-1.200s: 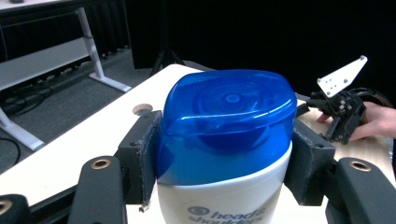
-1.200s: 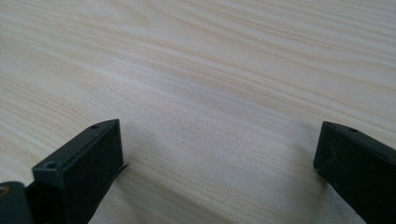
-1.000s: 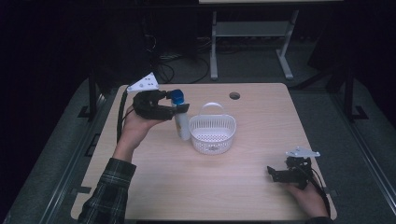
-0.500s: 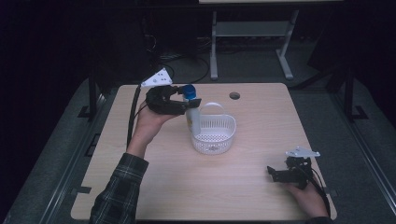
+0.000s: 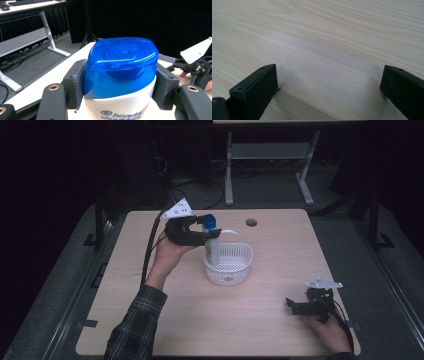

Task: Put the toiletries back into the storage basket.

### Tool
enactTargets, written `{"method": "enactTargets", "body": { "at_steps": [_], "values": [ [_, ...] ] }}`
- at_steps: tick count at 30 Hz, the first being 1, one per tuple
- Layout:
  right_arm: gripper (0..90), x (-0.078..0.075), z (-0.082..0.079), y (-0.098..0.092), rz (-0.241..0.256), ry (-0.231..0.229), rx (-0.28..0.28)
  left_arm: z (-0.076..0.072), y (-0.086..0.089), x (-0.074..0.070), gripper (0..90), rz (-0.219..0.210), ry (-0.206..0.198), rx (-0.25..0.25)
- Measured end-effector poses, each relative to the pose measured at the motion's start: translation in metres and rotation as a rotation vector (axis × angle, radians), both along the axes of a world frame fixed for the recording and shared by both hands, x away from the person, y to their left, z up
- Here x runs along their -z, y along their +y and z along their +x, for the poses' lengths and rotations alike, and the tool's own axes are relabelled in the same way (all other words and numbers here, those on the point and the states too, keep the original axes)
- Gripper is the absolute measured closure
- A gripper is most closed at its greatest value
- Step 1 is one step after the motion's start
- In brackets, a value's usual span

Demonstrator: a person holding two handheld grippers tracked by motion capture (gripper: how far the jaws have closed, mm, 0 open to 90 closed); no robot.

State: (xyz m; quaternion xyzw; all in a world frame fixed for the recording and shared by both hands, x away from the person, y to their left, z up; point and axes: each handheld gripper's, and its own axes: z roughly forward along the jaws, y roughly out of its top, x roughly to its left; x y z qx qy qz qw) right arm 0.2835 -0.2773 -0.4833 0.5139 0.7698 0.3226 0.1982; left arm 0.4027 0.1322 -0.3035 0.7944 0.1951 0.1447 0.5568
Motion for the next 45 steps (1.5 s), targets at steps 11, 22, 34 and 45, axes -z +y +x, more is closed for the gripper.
{"method": "enactTargets", "body": {
  "at_steps": [11, 22, 34, 45],
  "values": [
    [0.8, 0.0, 0.0, 0.0, 0.001, 0.002, 0.001, 0.004, -0.006, 0.028, 36.7, 0.02, 0.023, -0.005],
    [0.8, 0.0, 0.0, 0.0, -0.001, 0.0, 0.0, 0.005, -0.007, 0.042, 36.7, 0.041, 0.028, -0.005],
    [0.8, 0.0, 0.0, 0.0, 0.0, 0.0, 0.0, 0.004, -0.008, 0.063, 36.6, 0.062, 0.05, -0.01],
    [0.8, 0.0, 0.0, 0.0, -0.001, 0.0, -0.001, 0.003, -0.009, 0.074, 36.5, 0.082, 0.07, -0.008]
  ]
}}
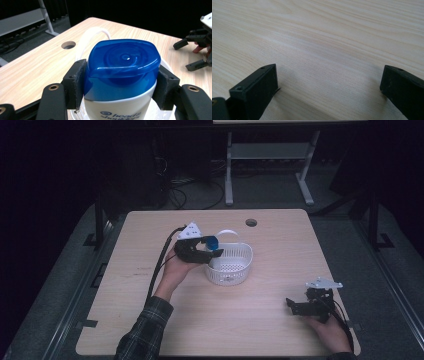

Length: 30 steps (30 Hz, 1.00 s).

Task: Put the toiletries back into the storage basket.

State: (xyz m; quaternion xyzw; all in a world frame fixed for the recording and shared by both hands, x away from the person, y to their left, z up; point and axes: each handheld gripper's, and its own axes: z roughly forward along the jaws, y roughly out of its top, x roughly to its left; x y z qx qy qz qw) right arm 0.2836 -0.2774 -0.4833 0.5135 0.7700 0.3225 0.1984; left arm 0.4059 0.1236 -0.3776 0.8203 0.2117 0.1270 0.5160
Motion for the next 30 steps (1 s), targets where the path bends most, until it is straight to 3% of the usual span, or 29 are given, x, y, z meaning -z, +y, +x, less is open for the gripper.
{"method": "enactTargets", "body": {
  "at_steps": [12, 14, 16, 19, 26, 30],
  "values": [
    [0.8, 0.0, 0.0, 0.0, 0.0, 0.0, 0.0, -0.0024, 0.0024, 0.0051, 36.2, 0.0, 0.012, 0.007],
    [0.8, 0.0, 0.0, 0.0, 0.0, 0.0, 0.0, -0.0029, 0.0033, 0.0051, 36.1, -0.012, 0.012, 0.005],
    [0.8, 0.0, -0.0001, 0.0, 0.0, 0.0, 0.0, -0.0032, 0.0053, 0.003, 35.8, -0.053, 0.014, 0.009],
    [0.8, 0.0, 0.0, 0.0, 0.0, 0.0, 0.0, -0.0054, 0.0056, -0.0004, 30.9, -0.054, -0.008, 0.004],
    [0.8, 0.0, 0.0, 0.0, 0.0, 0.0, 0.0, -0.0063, 0.0079, -0.0012, 13.5, -0.032, 0.031, 0.015],
    [0.8, 0.0, 0.0, 0.0, 0.0, 0.0, 0.0, -0.0073, 0.0101, -0.0028, 13.1, -0.031, 0.039, 0.015]
  ]
}}
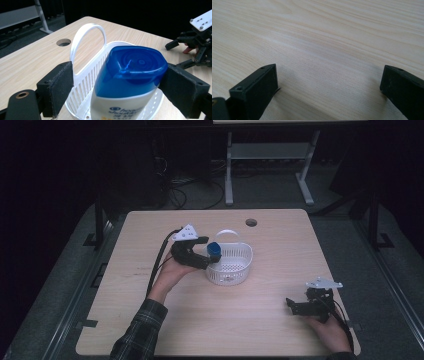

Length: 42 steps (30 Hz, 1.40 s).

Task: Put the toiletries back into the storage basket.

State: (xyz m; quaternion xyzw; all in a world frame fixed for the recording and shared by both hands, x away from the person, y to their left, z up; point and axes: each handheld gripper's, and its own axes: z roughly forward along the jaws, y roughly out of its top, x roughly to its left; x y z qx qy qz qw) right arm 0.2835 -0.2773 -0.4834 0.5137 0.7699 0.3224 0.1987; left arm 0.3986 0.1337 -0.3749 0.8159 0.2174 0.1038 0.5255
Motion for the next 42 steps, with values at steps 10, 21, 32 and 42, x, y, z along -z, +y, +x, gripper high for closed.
{"method": "enactTargets", "body": {
  "at_steps": [10, 21, 32, 42],
  "values": [
    [0.8, 0.0, 0.0, 0.0, 0.0, 0.0, -0.001, -0.011, 0.017, -0.01, 13.0, 0.049, -0.008, -0.011],
    [0.8, 0.0, 0.0, 0.0, 0.001, 0.002, 0.0, -0.032, 0.045, 0.0, 13.1, 0.097, 0.006, -0.039],
    [0.8, 0.0, 0.0, 0.0, 0.0, 0.0, -0.001, -0.057, 0.076, 0.014, 13.1, 0.135, 0.024, -0.074],
    [0.8, 0.0, 0.0, 0.0, 0.0, 0.0, -0.001, -0.075, 0.096, 0.027, 13.2, 0.148, 0.036, -0.1]
  ]
}}
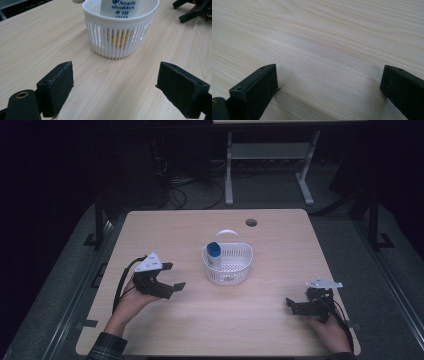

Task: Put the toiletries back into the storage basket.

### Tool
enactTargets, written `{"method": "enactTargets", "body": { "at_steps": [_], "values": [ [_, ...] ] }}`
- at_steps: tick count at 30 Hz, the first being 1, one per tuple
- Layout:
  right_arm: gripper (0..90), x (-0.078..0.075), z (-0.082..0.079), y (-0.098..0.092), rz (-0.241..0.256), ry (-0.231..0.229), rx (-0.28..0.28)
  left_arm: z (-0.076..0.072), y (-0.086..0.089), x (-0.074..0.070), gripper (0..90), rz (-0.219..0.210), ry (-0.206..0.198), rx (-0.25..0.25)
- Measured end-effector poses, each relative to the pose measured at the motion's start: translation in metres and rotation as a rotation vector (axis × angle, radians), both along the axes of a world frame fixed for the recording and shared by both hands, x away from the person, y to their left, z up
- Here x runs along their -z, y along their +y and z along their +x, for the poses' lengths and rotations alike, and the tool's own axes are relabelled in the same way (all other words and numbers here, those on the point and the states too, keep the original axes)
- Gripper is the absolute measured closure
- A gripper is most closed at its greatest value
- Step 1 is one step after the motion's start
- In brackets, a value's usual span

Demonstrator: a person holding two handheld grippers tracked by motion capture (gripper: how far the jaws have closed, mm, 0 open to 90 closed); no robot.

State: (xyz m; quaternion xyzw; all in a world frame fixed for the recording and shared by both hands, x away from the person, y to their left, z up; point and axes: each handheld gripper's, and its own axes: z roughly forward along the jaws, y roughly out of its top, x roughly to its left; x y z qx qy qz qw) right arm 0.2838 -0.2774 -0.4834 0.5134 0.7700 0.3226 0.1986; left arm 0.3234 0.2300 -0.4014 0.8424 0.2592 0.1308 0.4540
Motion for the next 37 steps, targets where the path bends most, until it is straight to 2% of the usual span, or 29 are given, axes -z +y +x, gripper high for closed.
{"method": "enactTargets", "body": {
  "at_steps": [4, 10, 17, 22, 25, 29, 31, 35, 37],
  "values": [
    [0.8, 0.0, 0.0, 0.0, 0.0, 0.0, 0.0, -0.007, 0.009, 0.006, 13.2, 0.003, 0.009, -0.014],
    [0.8, 0.0, 0.0, 0.0, 0.0, 0.0, 0.0, -0.018, 0.024, 0.016, 13.2, 0.033, 0.02, -0.04],
    [0.8, 0.0, 0.0, 0.0, 0.0, 0.0, 0.0, -0.032, 0.04, 0.031, 13.2, 0.083, 0.06, -0.065],
    [0.8, 0.0, 0.0, 0.0, 0.0, 0.0, 0.0, -0.037, 0.048, 0.042, 13.2, 0.145, 0.092, -0.072],
    [0.8, 0.0, 0.0, 0.0, 0.0, 0.001, 0.0, -0.039, 0.05, 0.048, 13.2, 0.189, 0.105, -0.078],
    [0.8, 0.0, 0.0, 0.0, 0.0, 0.0, 0.0, -0.039, 0.048, 0.054, 13.2, 0.226, 0.122, -0.09],
    [0.8, 0.0, 0.0, 0.0, 0.0, 0.0, 0.0, -0.039, 0.046, 0.056, 13.2, 0.26, 0.123, -0.087],
    [0.8, 0.0, 0.0, 0.0, 0.0, 0.0, 0.0, -0.04, 0.043, 0.06, 13.2, 0.303, 0.132, -0.078],
    [0.8, 0.0, 0.0, 0.0, 0.0, 0.0, 0.0, -0.04, 0.043, 0.06, 13.1, 0.297, 0.135, -0.078]
  ]
}}
